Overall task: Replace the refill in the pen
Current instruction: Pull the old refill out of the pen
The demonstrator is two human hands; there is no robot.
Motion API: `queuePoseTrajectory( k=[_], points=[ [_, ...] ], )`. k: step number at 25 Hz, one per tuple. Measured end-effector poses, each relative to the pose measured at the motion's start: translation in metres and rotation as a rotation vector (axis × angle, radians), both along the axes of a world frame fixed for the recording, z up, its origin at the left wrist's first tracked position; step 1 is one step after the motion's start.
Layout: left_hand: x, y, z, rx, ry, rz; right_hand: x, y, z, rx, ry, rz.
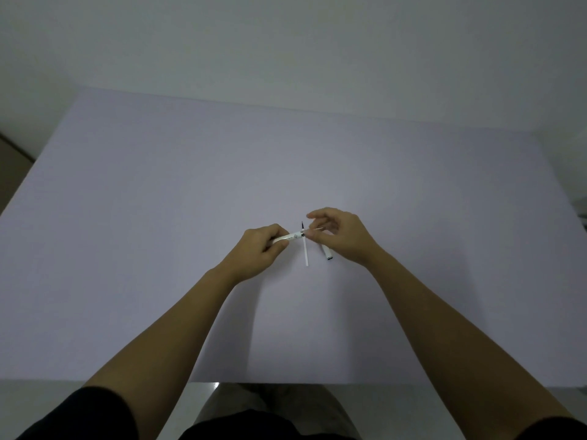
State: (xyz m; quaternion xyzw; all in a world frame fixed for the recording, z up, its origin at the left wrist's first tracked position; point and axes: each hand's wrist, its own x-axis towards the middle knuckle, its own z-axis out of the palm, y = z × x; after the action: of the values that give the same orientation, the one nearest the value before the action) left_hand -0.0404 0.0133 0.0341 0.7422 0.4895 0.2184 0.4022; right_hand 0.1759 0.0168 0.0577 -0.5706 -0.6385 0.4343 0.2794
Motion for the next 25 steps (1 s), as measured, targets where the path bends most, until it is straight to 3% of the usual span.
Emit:
queuePoseTrajectory(
  k=[3, 7, 10, 14, 17, 20, 25],
  points=[
    [-0.0008, -0.0007, 0.0012, 0.027, 0.021, -0.032, 0.0026, 0.0021, -0.0006, 0.010, -0.096, 0.043],
    [0.0004, -0.0004, 0.0031, 0.061, 0.022, -0.028, 0.0006, 0.0010, 0.0029, 0.040, -0.045, 0.030],
    [0.0001, -0.0006, 0.0031, 0.072, 0.040, -0.052, 0.0009, 0.0019, 0.0032, 0.015, -0.115, 0.036],
    [0.0013, -0.0020, 0.0041, 0.092, 0.029, -0.046, 0.0006, -0.0024, 0.0051, 0.056, -0.013, 0.057],
    [0.0025, -0.0027, 0.0055, 0.103, 0.036, -0.061, 0.0001, -0.0017, 0.0045, 0.003, -0.129, 0.061],
    [0.0033, -0.0032, 0.0068, 0.107, 0.041, -0.059, 0.0005, -0.0036, 0.0037, 0.085, -0.070, 0.073],
    [0.0032, -0.0041, 0.0090, 0.110, 0.050, -0.069, 0.0018, -0.0038, 0.0030, 0.002, -0.138, 0.003]
  ],
)
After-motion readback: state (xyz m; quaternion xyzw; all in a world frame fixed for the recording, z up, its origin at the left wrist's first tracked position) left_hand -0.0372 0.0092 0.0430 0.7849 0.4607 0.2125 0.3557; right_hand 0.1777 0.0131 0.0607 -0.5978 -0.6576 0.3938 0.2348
